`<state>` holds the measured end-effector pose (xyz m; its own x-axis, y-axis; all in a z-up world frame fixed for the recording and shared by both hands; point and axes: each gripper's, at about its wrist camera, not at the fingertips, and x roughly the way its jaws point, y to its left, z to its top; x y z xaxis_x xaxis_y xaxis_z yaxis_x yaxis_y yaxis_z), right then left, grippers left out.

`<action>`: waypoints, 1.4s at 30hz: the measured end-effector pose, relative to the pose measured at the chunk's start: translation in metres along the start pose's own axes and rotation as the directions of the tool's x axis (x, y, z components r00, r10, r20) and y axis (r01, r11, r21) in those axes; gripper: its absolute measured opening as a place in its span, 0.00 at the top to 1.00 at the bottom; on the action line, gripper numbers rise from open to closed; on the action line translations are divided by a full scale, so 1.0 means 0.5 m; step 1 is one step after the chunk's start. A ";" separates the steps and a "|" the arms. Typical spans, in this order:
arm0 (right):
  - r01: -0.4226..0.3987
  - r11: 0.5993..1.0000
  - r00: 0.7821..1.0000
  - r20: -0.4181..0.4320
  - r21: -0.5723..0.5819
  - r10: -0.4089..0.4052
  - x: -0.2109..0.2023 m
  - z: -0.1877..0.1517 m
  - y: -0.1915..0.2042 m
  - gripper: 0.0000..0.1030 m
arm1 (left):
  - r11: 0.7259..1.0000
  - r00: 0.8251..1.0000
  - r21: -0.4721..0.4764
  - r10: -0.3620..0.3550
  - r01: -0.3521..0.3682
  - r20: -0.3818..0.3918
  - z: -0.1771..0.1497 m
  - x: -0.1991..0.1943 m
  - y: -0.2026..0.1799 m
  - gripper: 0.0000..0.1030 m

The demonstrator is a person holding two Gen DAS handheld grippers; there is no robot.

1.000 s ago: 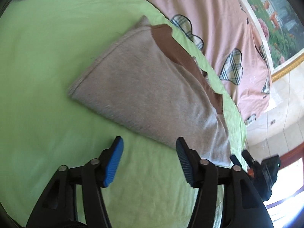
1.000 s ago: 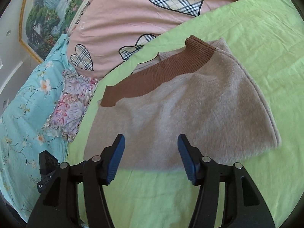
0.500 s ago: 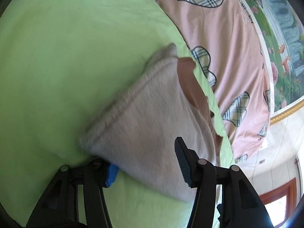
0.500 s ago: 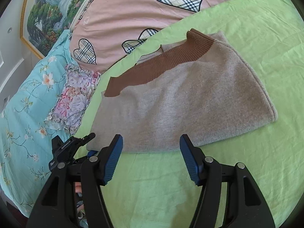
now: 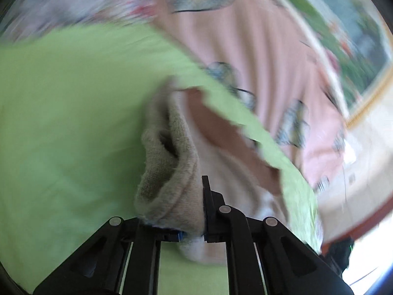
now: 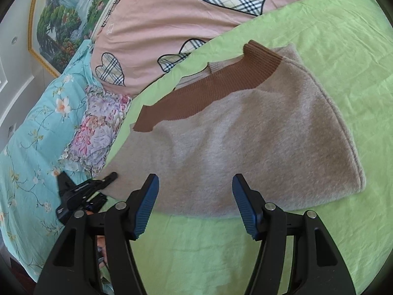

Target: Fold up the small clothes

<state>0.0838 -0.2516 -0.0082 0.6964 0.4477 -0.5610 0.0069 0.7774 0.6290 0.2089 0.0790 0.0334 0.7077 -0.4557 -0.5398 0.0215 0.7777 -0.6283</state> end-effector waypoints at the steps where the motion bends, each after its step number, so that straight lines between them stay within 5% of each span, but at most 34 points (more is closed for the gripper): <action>1: -0.001 1.000 1.000 0.003 0.007 0.001 -0.002 0.007 -0.006 0.39 | 0.998 1.000 0.051 -0.026 0.026 -0.003 -0.001 -0.002 -0.037 0.92; 5: -0.016 0.999 1.000 0.005 0.030 0.016 -0.009 0.054 -0.038 0.39 | 0.966 0.989 0.217 -0.128 0.142 -0.076 -0.038 0.029 -0.182 0.93; 8: -0.048 0.997 0.999 -0.007 0.059 0.049 -0.007 0.098 -0.062 0.39 | 0.937 0.979 0.300 -0.138 0.179 -0.151 -0.091 0.079 -0.254 0.93; 14: -0.135 0.989 0.986 -0.087 0.064 0.141 0.052 0.159 -0.065 0.39 | 0.935 0.949 0.299 -0.095 0.189 -0.302 -0.178 0.197 -0.264 0.93; 20: -0.166 0.983 0.958 -0.222 0.073 0.179 0.172 0.176 -0.036 0.38 | 0.940 0.949 0.266 -0.135 0.213 -0.284 -0.161 0.182 -0.255 0.93; 24: -0.276 0.950 0.921 -0.242 0.148 0.305 0.233 0.194 -0.016 0.37 | 0.925 0.955 0.331 -0.094 0.188 -0.280 -0.167 0.177 -0.274 0.93; 27: -0.288 0.941 0.912 -0.247 0.179 0.327 0.280 0.216 -0.008 0.38 | 0.918 0.958 0.359 -0.067 0.169 -0.280 -0.174 0.178 -0.279 0.93; 28: -0.273 0.946 0.919 -0.244 0.175 0.310 0.289 0.223 -0.009 0.44 | 0.917 0.959 0.363 -0.062 0.164 -0.278 -0.174 0.178 -0.282 0.93; 29: -0.237 0.959 0.930 -0.248 0.158 0.271 0.297 0.231 -0.009 0.72 | 0.916 0.959 0.366 -0.060 0.163 -0.277 -0.173 0.177 -0.285 0.93; 30: -0.222 0.963 0.934 -0.251 0.154 0.255 0.299 0.240 -0.010 0.81 | 0.914 0.958 0.368 -0.065 0.169 -0.279 -0.169 0.175 -0.293 0.93; 34: -0.249 0.969 0.951 -0.189 0.011 0.246 0.222 0.286 0.034 0.85 | 0.887 0.954 0.399 -0.128 0.233 -0.272 -0.160 0.163 -0.354 0.93; 37: -0.227 0.967 0.971 -0.099 -0.118 0.216 0.126 0.326 0.050 0.85 | 0.855 0.935 0.419 -0.189 0.307 -0.300 -0.172 0.179 -0.420 0.93; 42: -0.057 0.987 0.995 -0.086 -0.151 0.044 0.079 0.324 -0.063 0.85 | 0.848 0.891 0.392 -0.182 0.356 -0.416 -0.240 0.286 -0.464 0.93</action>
<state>0.2274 -0.3298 0.0369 0.6314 0.5180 -0.5770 -0.1411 0.8085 0.5714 0.2201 -0.2186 0.0348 0.3327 -0.7277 -0.5998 0.5473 0.6669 -0.5056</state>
